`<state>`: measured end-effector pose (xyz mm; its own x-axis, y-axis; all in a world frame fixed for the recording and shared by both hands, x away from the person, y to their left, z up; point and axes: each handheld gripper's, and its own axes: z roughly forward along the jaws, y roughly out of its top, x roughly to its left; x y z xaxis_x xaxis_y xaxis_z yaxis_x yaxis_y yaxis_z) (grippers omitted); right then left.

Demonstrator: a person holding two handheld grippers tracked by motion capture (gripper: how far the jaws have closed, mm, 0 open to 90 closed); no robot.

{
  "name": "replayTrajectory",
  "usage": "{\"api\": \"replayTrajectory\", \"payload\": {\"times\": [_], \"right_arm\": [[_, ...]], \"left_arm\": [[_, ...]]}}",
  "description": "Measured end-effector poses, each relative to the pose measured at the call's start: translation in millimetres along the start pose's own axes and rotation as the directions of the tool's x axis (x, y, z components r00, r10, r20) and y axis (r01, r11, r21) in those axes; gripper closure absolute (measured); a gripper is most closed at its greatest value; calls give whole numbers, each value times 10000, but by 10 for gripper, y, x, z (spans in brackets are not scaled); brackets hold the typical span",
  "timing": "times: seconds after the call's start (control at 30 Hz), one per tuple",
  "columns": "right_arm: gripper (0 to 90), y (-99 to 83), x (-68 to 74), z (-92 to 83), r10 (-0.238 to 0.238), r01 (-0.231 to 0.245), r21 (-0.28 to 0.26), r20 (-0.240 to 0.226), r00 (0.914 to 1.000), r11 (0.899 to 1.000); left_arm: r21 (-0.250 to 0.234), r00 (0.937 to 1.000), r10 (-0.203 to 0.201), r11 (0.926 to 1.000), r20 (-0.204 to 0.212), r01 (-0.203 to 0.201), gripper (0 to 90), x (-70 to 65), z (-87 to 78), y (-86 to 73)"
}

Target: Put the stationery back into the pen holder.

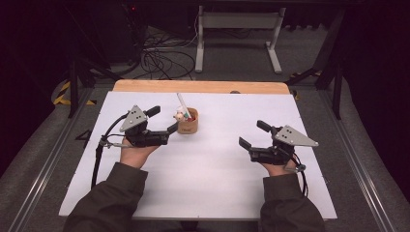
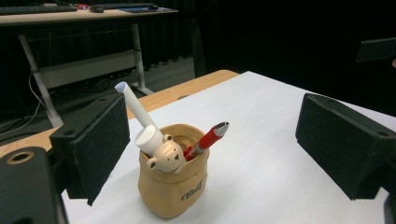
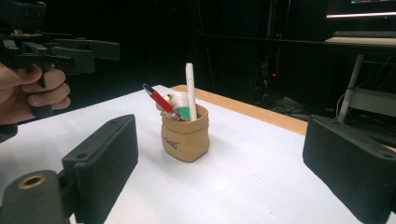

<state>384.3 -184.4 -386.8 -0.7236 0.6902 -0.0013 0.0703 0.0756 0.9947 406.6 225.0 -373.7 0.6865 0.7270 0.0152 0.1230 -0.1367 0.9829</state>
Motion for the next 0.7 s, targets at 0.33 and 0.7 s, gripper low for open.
{"api": "replayTrajectory", "payload": {"times": [0.33, 0.7], "right_arm": [[110, 0, -4, -6, -33, 33, -23, 12, 10000, 10000], [110, 0, -6, -14, -11, 11, -43, 32, 10000, 10000]], "left_arm": [[55, 9999, 76, 10000, -74, -76, 103, 28, -124, -35], [149, 9999, 152, 9998, -41, -151, 98, 31, -251, -80]]}}
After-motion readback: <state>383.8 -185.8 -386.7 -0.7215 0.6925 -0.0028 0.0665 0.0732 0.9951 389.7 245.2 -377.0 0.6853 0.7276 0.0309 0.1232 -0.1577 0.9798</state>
